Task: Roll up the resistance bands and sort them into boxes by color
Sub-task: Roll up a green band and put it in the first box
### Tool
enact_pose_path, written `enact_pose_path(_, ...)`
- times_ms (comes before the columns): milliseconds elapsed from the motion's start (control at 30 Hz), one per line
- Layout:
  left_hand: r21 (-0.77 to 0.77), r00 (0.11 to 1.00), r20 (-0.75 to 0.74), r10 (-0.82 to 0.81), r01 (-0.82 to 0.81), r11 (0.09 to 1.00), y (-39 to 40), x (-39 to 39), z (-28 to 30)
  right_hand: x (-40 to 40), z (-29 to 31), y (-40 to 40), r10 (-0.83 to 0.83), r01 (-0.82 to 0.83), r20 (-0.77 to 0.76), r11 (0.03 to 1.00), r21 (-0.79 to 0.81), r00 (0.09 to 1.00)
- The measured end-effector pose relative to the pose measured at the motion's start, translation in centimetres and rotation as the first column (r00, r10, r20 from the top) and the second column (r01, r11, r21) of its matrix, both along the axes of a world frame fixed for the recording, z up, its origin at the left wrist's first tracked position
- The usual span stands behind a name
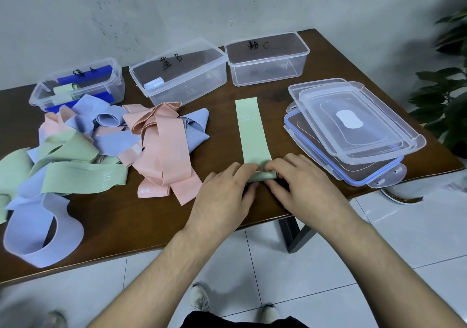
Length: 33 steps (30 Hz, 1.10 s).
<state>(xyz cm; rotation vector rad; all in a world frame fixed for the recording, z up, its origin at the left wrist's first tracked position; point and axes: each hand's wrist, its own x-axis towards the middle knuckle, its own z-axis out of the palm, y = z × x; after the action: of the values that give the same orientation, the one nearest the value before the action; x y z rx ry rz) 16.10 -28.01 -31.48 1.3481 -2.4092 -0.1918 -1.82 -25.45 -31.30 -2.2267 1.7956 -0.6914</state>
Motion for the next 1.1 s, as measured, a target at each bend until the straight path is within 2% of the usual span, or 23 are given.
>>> enact_pose_path(167,0.043,1.0,-0.001,-0.004,0.004,0.999,0.1,0.1,0.7,-0.3,0.5,0.0,0.044,-0.043,-0.012,0.998,0.041,0.999)
enact_pose_path(400,0.014,0.998,0.0,-0.06,0.06,0.998,2.3,1.3,0.6,-0.3,0.6,2.1,0.118,-0.118,0.0,0.992,0.043,0.993)
enact_pose_path(800,-0.006,0.999,-0.02,-0.042,0.042,0.999,2.3,1.3,0.8,0.0,-0.4,3.0,0.064,-0.062,0.049,0.997,-0.049,0.997)
enact_pose_path(1100,0.01,0.999,-0.049,-0.013,0.013,1.0,2.1,1.3,0.7,0.1,-0.3,2.2,0.029,-0.029,0.009,1.0,-0.002,1.0)
